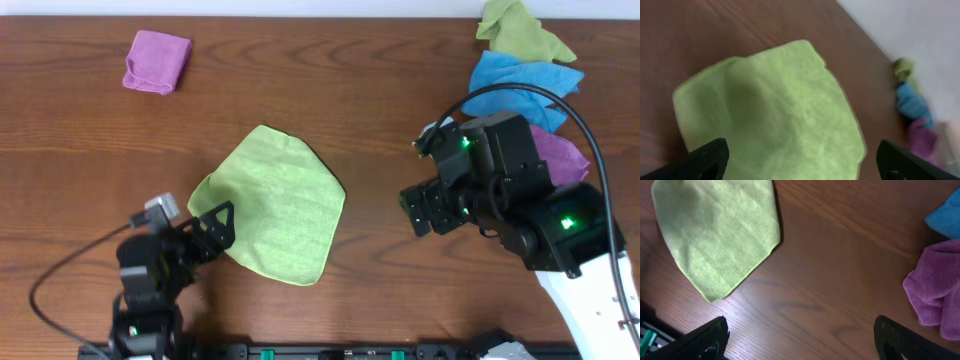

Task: Fold the cloth
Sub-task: 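Move the left gripper to the left edge of the flattened cloth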

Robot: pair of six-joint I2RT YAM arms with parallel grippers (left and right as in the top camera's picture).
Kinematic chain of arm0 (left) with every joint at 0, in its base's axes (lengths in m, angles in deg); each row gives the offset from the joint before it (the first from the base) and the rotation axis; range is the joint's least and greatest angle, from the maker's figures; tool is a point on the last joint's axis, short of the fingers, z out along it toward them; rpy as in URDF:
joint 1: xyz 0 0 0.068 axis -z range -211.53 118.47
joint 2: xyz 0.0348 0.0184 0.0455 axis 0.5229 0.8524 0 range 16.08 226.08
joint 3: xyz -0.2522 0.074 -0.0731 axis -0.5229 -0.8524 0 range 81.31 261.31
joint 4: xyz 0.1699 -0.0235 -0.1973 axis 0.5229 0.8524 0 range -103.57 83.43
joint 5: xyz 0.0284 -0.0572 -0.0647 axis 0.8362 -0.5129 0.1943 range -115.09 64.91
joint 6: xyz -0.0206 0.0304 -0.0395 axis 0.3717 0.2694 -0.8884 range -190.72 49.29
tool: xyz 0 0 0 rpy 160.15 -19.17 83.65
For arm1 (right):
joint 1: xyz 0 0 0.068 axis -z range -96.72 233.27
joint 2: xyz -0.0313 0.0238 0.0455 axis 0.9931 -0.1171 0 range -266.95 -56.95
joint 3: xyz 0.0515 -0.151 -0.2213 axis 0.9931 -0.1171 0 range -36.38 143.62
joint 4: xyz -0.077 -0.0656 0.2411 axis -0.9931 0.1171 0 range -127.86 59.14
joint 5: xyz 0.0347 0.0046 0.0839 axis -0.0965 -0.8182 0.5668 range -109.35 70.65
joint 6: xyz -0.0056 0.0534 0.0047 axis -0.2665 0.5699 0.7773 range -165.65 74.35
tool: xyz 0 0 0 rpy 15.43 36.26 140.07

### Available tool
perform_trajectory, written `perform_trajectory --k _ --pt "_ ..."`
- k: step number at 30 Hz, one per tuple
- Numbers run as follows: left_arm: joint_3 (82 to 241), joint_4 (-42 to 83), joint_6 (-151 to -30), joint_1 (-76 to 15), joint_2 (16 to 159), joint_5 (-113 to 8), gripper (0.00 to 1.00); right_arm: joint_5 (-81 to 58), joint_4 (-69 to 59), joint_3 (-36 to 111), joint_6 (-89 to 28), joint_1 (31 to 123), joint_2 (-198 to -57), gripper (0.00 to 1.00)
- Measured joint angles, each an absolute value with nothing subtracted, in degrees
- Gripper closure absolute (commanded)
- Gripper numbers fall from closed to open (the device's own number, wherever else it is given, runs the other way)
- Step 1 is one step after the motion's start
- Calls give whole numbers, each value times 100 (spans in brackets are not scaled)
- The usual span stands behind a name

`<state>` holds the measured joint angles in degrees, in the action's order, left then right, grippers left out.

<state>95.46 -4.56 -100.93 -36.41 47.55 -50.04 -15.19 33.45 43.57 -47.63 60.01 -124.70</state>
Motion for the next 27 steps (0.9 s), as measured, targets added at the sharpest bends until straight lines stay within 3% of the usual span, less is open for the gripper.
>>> perform_trajectory --k 10,17,27 --pt "12239 1313 -7665 -3772 8018 -4435 4 -1619 3362 4339 -4780 6001 -12470 6" --pt "12374 1275 -6928 -4966 9340 -5325 5 -1628 3369 4339 -4822 6001 -12465 5" --pt "12376 366 -6646 -4981 10276 -6164 5 -1639 3371 4339 -4841 6001 -12465 5"
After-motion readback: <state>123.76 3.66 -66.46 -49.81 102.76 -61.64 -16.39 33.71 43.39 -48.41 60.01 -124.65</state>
